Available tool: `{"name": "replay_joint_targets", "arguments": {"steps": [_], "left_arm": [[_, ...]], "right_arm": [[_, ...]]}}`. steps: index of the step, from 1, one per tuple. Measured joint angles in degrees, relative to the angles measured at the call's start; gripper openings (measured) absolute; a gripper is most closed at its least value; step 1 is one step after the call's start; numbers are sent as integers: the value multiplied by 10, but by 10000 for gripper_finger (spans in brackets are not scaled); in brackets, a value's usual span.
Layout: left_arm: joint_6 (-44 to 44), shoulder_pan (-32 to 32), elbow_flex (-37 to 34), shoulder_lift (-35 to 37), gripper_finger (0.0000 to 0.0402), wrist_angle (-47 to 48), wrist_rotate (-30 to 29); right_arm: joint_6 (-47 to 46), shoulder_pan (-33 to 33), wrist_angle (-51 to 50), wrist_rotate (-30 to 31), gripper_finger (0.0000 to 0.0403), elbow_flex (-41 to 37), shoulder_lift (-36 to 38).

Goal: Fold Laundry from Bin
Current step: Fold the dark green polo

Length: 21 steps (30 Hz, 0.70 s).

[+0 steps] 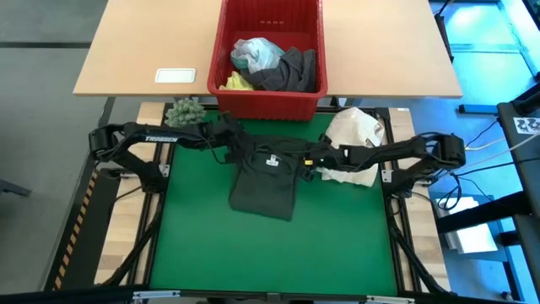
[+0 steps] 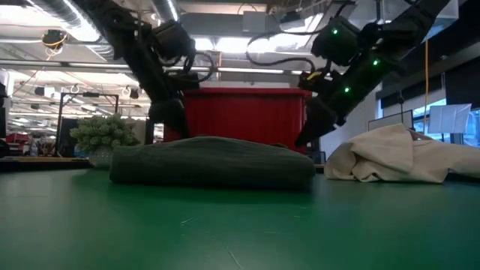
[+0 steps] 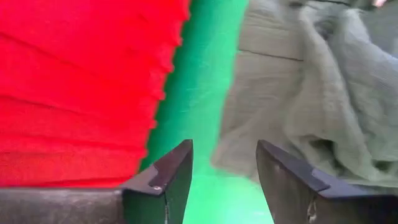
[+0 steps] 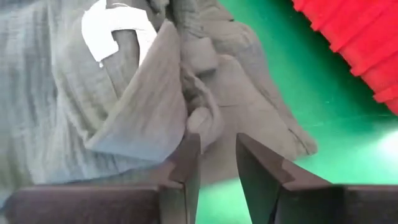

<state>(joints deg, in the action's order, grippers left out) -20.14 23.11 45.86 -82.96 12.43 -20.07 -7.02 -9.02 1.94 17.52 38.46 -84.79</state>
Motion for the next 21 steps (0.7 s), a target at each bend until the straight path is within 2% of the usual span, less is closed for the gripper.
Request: {"name": "replay_joint_targets", "arguments": {"steps": [2,4,6,8,14,21], "left_arm": [[1,-6,12,12,173,33,1],[3,-21,19,25,174,55,25],[4,-48,20,40,174,62,61],[2,-86,20,45,172,58,67],[-55,-184,19,25,168,61,4],[-153,-232,19,-12,168,45,-47]], "right_arm": [[-1,0,-5,-2,102,0,14],[-1,2,-8,-26,101,0,26],[-2,13,11,-61,97,0,34],[1,36,45,-71,89,0,37],[97,93,104,-56,59,0,20],[197,119,115,-26,51,0,-34]]}}
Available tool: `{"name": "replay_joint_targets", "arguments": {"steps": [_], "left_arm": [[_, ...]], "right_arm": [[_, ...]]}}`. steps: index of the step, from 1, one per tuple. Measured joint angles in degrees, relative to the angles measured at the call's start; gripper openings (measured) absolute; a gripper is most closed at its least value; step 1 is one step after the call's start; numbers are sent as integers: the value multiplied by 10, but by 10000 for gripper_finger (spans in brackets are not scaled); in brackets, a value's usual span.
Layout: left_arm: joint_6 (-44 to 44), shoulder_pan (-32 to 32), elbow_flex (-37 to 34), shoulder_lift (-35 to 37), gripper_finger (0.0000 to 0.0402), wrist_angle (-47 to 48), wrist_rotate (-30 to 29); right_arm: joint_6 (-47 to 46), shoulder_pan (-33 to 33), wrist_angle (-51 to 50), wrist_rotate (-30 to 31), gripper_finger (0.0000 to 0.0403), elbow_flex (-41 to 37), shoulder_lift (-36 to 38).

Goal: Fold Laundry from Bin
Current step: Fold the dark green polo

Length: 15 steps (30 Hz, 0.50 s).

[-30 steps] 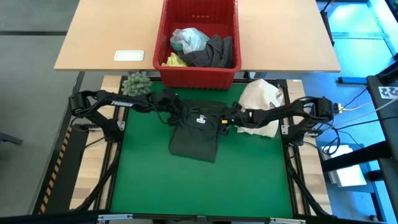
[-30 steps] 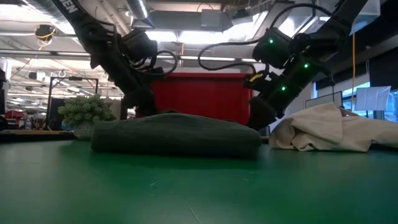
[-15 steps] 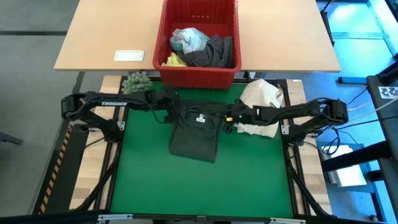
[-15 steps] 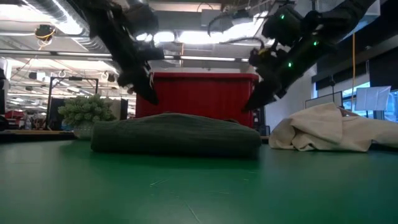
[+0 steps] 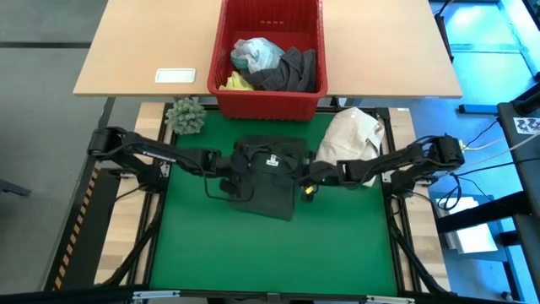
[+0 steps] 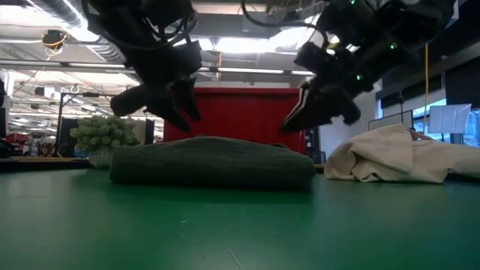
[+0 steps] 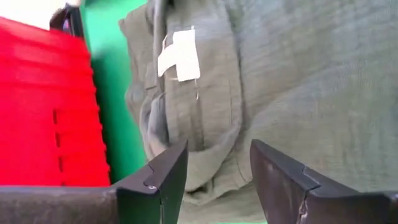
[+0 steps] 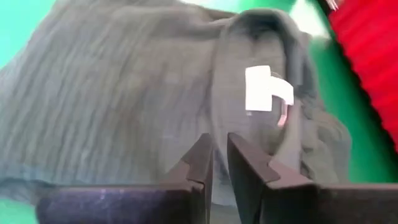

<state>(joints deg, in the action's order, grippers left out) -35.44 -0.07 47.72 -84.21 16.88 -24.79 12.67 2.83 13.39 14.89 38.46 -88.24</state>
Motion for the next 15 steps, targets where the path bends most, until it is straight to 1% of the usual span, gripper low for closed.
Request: {"name": "replay_joint_targets", "arguments": {"steps": [2,4,9,11,15], "left_arm": [[-22,-3,0,-11,168,-10,-4],[-40,-2,0,-23,168,-18,-9],[-86,16,0,-58,168,-46,-12],[-103,24,0,-72,168,-54,-12],[-130,39,0,-91,168,-69,-12]], "right_arm": [[12,2,10,-3,62,0,-18],[24,1,25,9,77,0,-39],[74,1,40,22,124,2,-71],[87,1,39,37,142,7,-79],[119,1,40,88,172,16,-84]]}}
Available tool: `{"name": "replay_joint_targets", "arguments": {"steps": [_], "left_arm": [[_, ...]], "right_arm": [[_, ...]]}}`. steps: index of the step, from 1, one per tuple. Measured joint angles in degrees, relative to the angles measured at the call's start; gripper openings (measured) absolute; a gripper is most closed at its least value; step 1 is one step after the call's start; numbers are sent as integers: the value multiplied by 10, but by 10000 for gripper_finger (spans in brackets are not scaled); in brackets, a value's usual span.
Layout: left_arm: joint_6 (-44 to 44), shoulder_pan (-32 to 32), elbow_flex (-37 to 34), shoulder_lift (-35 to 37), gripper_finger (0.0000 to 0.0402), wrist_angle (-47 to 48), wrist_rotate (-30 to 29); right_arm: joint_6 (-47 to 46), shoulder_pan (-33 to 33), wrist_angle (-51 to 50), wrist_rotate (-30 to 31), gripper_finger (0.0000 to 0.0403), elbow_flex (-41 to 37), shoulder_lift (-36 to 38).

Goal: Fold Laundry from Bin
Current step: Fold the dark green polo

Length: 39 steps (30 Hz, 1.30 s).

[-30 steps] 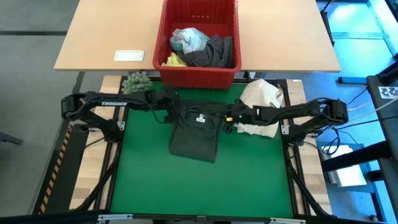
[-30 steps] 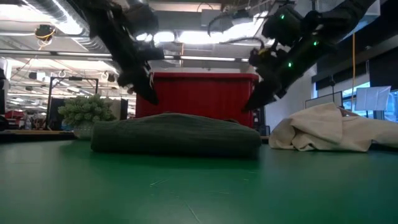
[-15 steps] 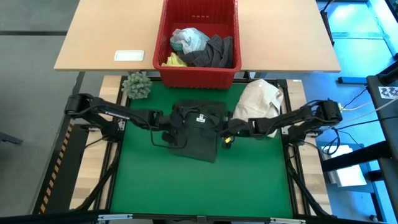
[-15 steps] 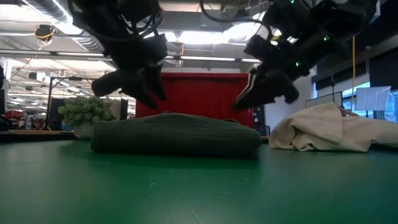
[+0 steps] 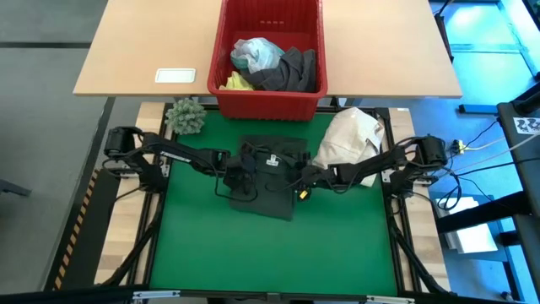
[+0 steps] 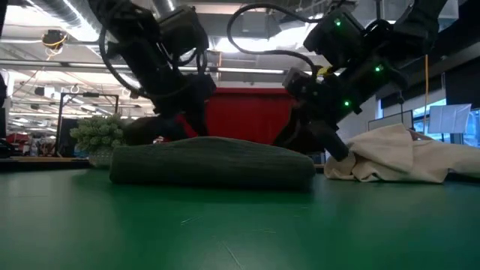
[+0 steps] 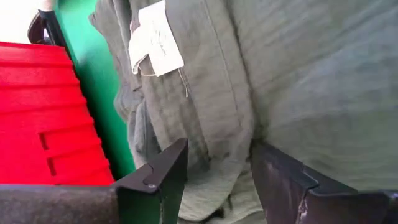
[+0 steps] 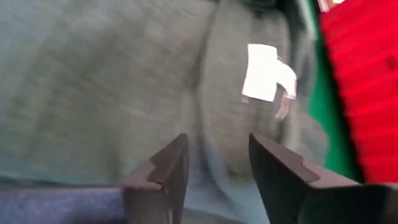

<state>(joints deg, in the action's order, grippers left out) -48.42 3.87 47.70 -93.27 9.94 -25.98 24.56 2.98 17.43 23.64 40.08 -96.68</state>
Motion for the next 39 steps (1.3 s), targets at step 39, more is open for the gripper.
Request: {"name": "replay_joint_targets", "arguments": {"steps": [39], "left_arm": [[-1,84,0,-6,86,-120,-113]], "right_arm": [[-30,-93,34,180,111,6,0]]}}
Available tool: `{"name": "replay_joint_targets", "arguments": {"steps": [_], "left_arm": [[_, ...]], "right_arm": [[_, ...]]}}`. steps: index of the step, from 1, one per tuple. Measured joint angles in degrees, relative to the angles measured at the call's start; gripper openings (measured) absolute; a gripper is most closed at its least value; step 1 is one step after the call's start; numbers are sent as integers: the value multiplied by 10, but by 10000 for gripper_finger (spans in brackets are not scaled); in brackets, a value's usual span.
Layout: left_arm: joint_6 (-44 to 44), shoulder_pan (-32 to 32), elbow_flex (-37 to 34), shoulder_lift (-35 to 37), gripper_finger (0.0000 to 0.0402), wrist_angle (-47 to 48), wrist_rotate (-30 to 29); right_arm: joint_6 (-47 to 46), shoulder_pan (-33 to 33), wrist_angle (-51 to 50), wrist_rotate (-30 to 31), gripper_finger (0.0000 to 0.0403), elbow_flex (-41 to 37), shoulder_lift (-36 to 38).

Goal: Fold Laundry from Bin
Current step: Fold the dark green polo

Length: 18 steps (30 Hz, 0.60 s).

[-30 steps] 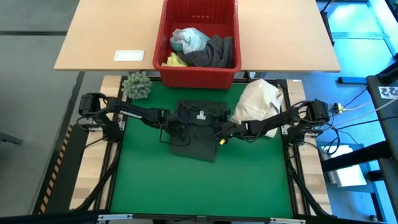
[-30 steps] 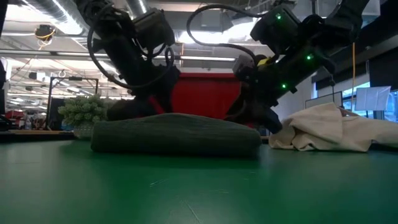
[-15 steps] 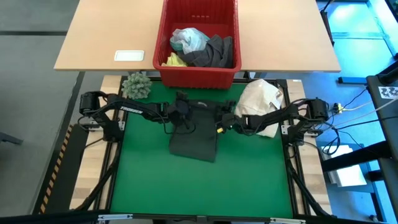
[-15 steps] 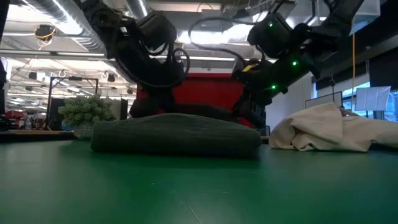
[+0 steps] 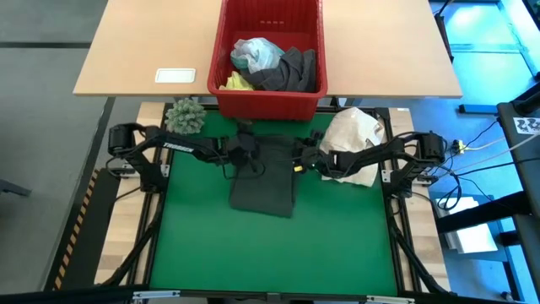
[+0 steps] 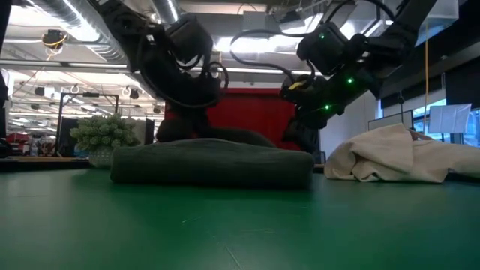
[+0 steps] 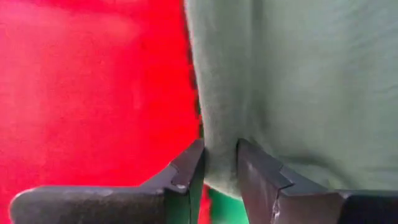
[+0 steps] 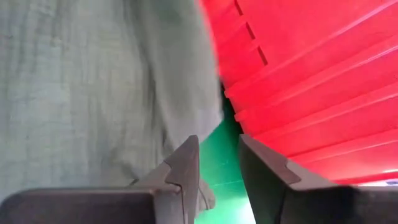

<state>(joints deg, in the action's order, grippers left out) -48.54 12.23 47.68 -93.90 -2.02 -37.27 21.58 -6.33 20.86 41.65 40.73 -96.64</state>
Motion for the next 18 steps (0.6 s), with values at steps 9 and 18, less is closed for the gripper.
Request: {"name": "replay_joint_targets", "arguments": {"steps": [9,18], "left_arm": [[-15,-44,5,21,128,18,-12],[2,-46,37,86,205,83,-92]], "right_arm": [[10,16,0,1,111,0,0],[10,26,-33,3,111,19,0]]}}
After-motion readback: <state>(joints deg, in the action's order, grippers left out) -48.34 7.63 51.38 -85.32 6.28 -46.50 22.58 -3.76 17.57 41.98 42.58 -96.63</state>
